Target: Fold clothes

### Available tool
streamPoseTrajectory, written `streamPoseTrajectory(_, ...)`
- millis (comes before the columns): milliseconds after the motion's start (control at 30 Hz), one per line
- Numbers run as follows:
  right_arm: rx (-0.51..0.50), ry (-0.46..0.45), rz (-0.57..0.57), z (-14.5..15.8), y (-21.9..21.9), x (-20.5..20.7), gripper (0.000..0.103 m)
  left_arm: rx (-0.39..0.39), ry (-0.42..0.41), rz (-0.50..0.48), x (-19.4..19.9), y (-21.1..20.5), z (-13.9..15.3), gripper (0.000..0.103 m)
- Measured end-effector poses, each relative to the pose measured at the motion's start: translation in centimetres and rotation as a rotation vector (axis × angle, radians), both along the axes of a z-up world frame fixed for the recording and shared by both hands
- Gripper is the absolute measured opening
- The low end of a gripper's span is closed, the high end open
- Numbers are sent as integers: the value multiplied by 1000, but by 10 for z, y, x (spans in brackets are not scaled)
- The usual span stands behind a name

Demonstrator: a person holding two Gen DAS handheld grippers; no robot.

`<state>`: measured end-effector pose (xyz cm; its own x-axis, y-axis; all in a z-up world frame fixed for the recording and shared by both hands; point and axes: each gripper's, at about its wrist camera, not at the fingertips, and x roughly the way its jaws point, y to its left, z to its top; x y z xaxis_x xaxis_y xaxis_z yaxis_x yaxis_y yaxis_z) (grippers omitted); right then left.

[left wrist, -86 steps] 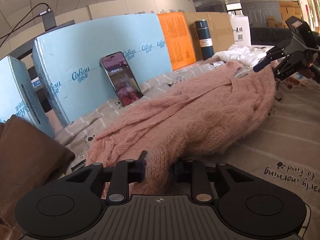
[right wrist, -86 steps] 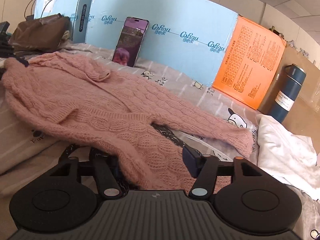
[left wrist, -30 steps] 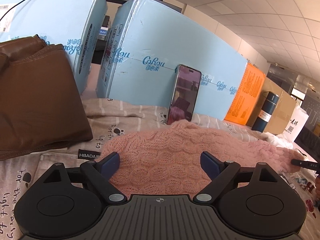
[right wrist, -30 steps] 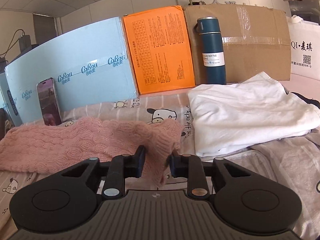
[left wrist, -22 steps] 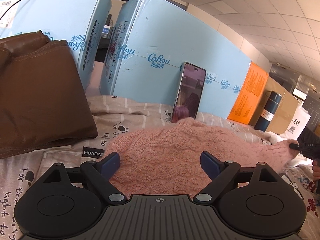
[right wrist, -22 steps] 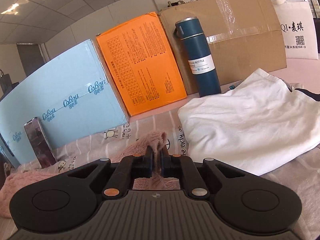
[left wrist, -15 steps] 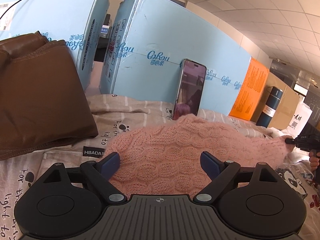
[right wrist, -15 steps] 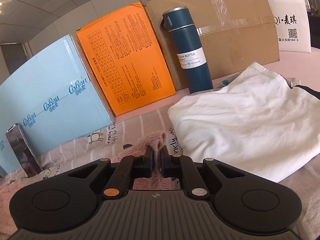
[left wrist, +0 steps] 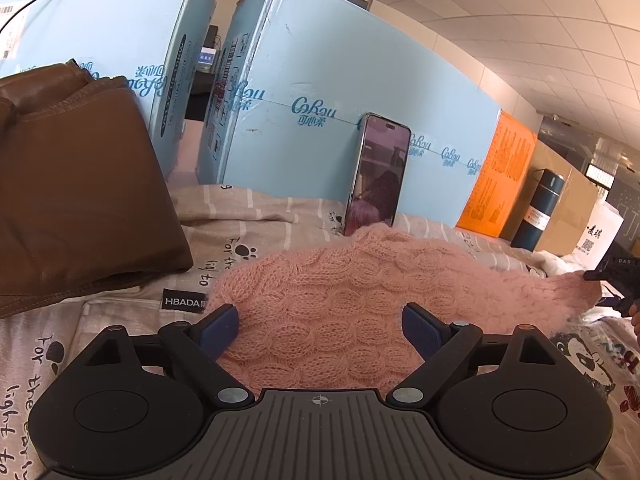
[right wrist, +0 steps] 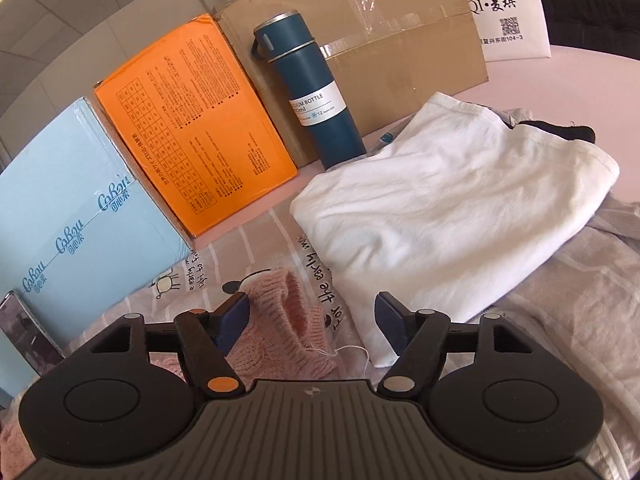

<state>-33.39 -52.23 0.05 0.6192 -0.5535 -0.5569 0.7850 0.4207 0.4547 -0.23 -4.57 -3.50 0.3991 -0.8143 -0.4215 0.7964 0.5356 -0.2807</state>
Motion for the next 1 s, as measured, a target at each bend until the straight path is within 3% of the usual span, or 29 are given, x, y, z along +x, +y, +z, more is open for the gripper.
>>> streamPoseTrajectory(67,59,-34,-17,1,8,-9,68,-5,0,-2,0,0,1,92)
streamPoseTrajectory(167,54,-67,-11,1,16,-16,72,-8,-2,-5,-1,1,1,93)
streamPoseTrajectory(233,57,-37,1,-6,12,-12,73,-9,-5,-7,-2,1,2,93)
streamPoseTrajectory(400,60,-26,10,-25,1,-3,57,-2,-5,-7,-2,0,1,93)
streamPoseTrajectory(433,59,-19,11,-28,-1,-1,47,-1,-3,-8,-1,0,0,93)
streamPoseTrajectory(500,50,32,26,-32,-4,8,39,2,-1,-8,-1,-1,0,93)
streamPoseTrajectory(567,20,72,39,-34,-2,16,20,4,1,-8,0,-1,-1,93)
streamPoseTrajectory(667,-76,96,53,-21,5,24,6,8,4,-10,0,-2,-2,93)
streamPoseTrajectory(867,-265,35,48,19,15,35,6,15,3,-11,0,-3,-3,93)
streamPoseTrajectory(1000,-257,77,28,12,8,46,6,18,7,-14,0,-3,-4,94)
